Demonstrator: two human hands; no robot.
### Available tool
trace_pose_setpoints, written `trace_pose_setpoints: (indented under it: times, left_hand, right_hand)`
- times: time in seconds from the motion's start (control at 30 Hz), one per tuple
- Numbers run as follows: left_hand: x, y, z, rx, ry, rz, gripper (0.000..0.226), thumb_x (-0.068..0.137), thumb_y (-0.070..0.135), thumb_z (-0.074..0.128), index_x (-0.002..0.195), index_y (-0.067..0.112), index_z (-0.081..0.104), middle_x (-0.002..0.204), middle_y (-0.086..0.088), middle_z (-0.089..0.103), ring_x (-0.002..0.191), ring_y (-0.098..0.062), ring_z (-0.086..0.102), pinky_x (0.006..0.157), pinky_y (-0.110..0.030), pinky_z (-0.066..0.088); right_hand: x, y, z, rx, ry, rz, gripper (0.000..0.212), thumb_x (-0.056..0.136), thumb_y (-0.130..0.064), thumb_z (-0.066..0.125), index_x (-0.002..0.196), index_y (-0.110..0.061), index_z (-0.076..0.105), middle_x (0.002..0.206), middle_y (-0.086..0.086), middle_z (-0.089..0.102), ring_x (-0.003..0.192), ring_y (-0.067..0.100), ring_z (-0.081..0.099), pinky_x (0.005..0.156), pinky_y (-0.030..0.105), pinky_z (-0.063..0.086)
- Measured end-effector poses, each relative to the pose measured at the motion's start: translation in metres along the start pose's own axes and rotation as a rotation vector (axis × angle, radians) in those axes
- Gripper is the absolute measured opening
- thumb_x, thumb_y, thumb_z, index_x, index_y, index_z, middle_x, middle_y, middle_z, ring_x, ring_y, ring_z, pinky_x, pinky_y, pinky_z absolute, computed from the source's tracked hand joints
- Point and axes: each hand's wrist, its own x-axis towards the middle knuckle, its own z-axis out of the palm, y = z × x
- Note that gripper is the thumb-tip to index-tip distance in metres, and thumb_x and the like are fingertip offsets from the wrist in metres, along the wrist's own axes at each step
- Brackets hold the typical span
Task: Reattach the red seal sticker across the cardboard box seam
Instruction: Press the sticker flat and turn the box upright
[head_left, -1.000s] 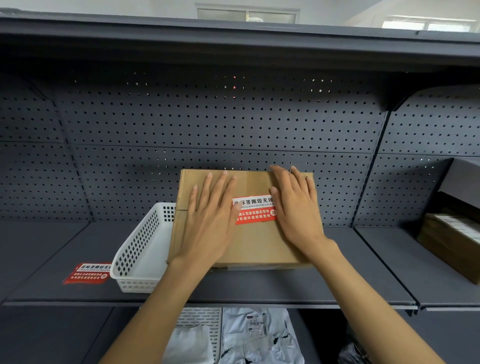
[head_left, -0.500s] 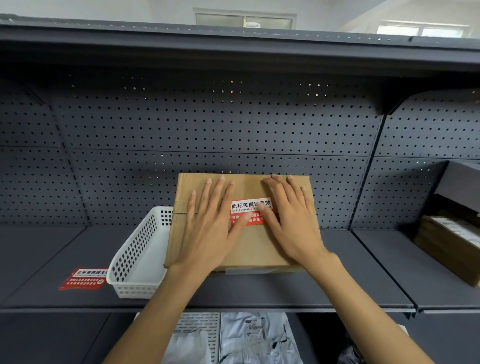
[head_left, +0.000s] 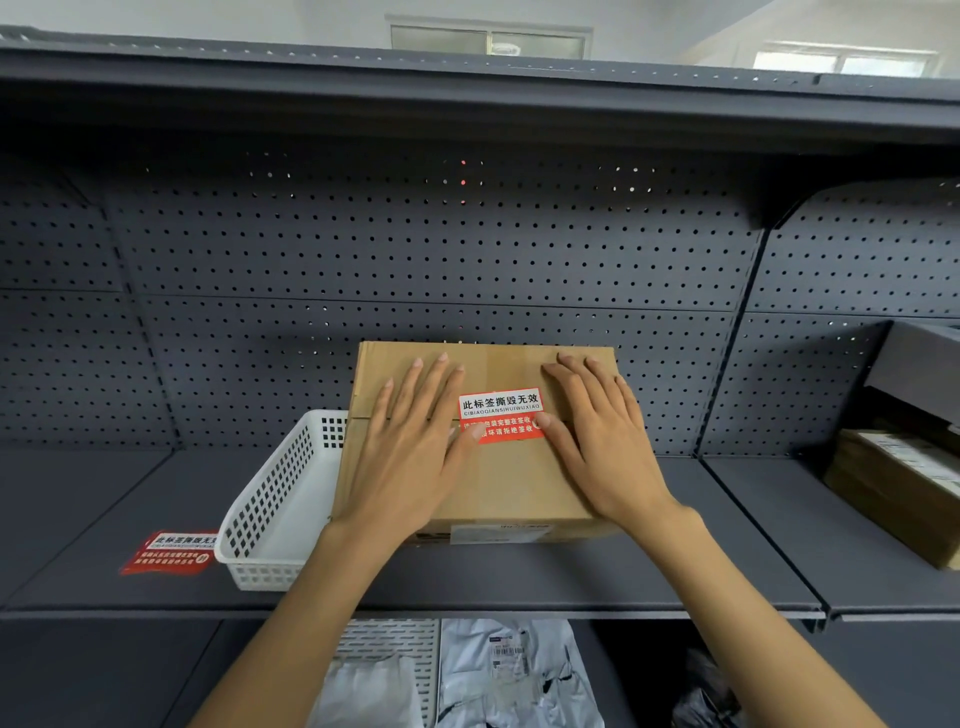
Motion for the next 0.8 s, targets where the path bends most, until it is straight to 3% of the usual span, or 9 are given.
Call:
trace_pose_setpoints:
  times: [0.13, 0.33, 0.47, 0.53, 0.63, 0.7, 0.8]
  left_hand:
    - [-0.001, 0.001, 0.001, -0.010, -0.005, -0.009, 0.063, 0.101, 0.052, 0.018, 0.154, 0.019, 0.015, 0.163, 0.000, 0.011, 0.150, -0.018, 0.002, 0.121, -0.042, 0.006]
    - [-0.001, 0.002, 0.001, -0.026, -0.011, -0.013, 0.064, 0.100, 0.053, 0.015, 0.155, 0.020, 0.012, 0.163, 0.001, 0.008, 0.150, -0.017, -0.001, 0.121, -0.042, 0.004]
    - [-0.001, 0.000, -0.002, -0.031, -0.001, -0.034, 0.062, 0.100, 0.054, 0.017, 0.153, 0.022, 0.022, 0.162, 0.003, 0.017, 0.150, -0.017, 0.005, 0.120, -0.047, 0.002]
    - [-0.002, -0.005, -0.005, -0.045, 0.031, -0.109, 0.056, 0.099, 0.054, 0.024, 0.146, 0.026, 0.039, 0.157, 0.004, 0.032, 0.148, -0.020, 0.018, 0.117, -0.058, 0.005]
    - [-0.005, -0.015, -0.009, -0.137, 0.008, -0.226, 0.055, 0.096, 0.060, 0.028, 0.137, 0.032, 0.051, 0.151, 0.006, 0.041, 0.144, -0.025, 0.026, 0.110, -0.066, 0.021]
    - [-0.006, -0.015, -0.013, -0.225, -0.057, -0.259, 0.064, 0.090, 0.068, 0.023, 0.137, 0.034, 0.050, 0.152, 0.007, 0.039, 0.145, -0.027, 0.020, 0.104, -0.063, 0.036]
    - [-0.002, -0.012, -0.015, -0.223, -0.087, -0.271, 0.067, 0.087, 0.069, 0.021, 0.139, 0.036, 0.048, 0.153, 0.009, 0.038, 0.147, -0.025, 0.016, 0.100, -0.057, 0.039]
  right_hand:
    - [-0.002, 0.000, -0.001, 0.005, -0.001, 0.001, 0.053, 0.100, -0.048, 0.031, 0.148, -0.025, 0.035, 0.160, -0.006, 0.030, 0.152, 0.017, 0.016, 0.124, 0.038, 0.008]
    - [-0.002, -0.004, -0.003, 0.027, -0.015, 0.012, 0.059, 0.097, -0.055, 0.027, 0.149, -0.027, 0.033, 0.160, -0.007, 0.030, 0.152, 0.017, 0.014, 0.124, 0.040, 0.008]
    - [-0.001, -0.009, -0.004, 0.069, -0.059, 0.079, 0.058, 0.097, -0.057, 0.028, 0.149, -0.030, 0.030, 0.161, -0.012, 0.024, 0.152, 0.013, 0.007, 0.122, 0.054, 0.007]
    - [0.001, -0.007, -0.004, 0.105, -0.088, 0.127, 0.057, 0.098, -0.056, 0.028, 0.149, -0.031, 0.030, 0.162, -0.014, 0.022, 0.153, 0.012, 0.005, 0.121, 0.056, 0.014]
    - [0.003, -0.002, -0.006, 0.164, -0.128, 0.173, 0.054, 0.097, -0.056, 0.028, 0.144, -0.030, 0.035, 0.158, -0.014, 0.029, 0.152, 0.012, 0.011, 0.109, 0.056, 0.038]
    - [0.004, -0.002, -0.005, 0.160, -0.180, 0.190, 0.053, 0.096, -0.057, 0.029, 0.141, -0.029, 0.036, 0.154, -0.015, 0.034, 0.150, 0.012, 0.013, 0.098, 0.057, 0.047]
    - [0.006, -0.005, -0.003, 0.132, -0.215, 0.202, 0.053, 0.095, -0.059, 0.031, 0.139, -0.031, 0.037, 0.153, -0.015, 0.035, 0.151, 0.013, 0.013, 0.093, 0.057, 0.048]
